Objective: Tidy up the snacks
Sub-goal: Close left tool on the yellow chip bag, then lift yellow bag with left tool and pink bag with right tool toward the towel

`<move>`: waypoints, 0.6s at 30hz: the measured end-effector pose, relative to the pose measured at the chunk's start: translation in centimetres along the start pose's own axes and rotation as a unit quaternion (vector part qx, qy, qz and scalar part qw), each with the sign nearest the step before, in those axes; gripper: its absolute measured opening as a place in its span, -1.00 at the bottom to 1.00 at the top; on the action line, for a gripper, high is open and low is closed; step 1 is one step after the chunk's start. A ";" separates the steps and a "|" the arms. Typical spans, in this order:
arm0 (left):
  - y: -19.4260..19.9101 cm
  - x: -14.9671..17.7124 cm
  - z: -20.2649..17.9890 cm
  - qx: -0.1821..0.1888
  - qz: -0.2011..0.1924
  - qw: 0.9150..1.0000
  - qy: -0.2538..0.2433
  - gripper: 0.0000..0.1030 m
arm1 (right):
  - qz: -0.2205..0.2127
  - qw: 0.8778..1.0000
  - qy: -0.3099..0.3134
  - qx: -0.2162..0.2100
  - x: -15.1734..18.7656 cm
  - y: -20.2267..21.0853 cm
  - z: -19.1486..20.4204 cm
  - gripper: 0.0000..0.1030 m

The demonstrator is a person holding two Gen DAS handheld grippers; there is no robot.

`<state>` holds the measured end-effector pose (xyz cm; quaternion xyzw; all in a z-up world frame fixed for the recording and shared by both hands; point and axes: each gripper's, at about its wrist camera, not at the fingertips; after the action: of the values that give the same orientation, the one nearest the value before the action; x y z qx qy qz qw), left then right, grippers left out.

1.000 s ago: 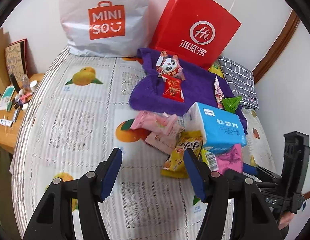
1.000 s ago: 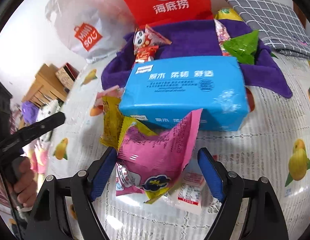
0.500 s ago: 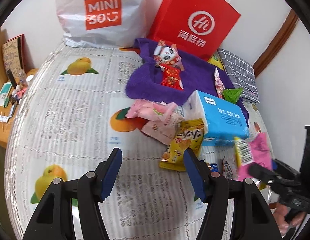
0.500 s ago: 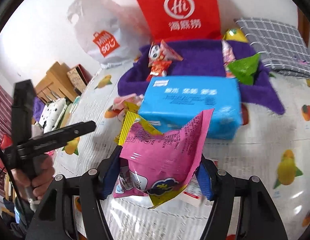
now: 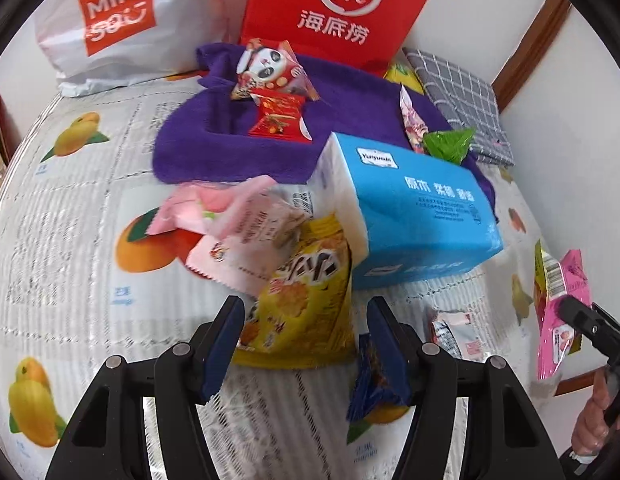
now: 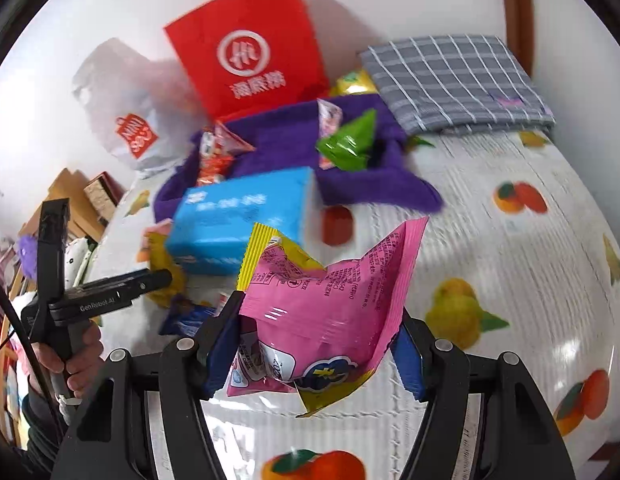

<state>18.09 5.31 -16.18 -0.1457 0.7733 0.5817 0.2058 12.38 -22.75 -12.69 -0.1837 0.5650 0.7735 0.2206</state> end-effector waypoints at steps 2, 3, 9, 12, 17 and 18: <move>-0.5 0.0 -0.4 -0.013 -0.005 1.000 -0.003 0.16 | 0.007 1.000 -0.004 0.003 0.3 -0.6 -0.7 0.30; -0.7 -0.1 -0.5 -0.021 -0.005 1.000 -0.005 0.16 | 0.010 1.000 -0.006 0.003 0.4 -0.9 -0.9 0.30; -1.0 -0.1 -0.6 -0.039 -0.007 0.999 -0.003 -0.15 | 0.021 1.000 -0.007 0.001 1.4 -1.8 -1.4 0.30; -0.2 0.0 -0.1 -0.038 -0.011 0.999 0.012 -0.22 | 0.017 1.000 -0.007 -0.001 1.8 -1.3 -1.5 0.30; 2.4 1.0 -0.3 -0.040 -0.026 0.999 0.009 -0.23 | 0.004 1.000 -0.014 0.000 2.4 0.1 -1.3 0.30; 3.0 1.3 -0.4 -0.038 -0.029 0.999 0.010 -0.23 | 0.001 1.000 -0.017 0.000 2.5 0.6 -1.3 0.30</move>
<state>15.54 5.83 -14.19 -0.1816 0.7480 0.6031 0.2093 10.01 -23.81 -13.98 -0.1699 0.5615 0.7767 0.2292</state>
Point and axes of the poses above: each gripper's, at about its wrist camera, not at the fingertips, and y roughly against the way its jaws point, z to its left, x to its underside, and after that the axes turned 3 degrees about -y, right-handed
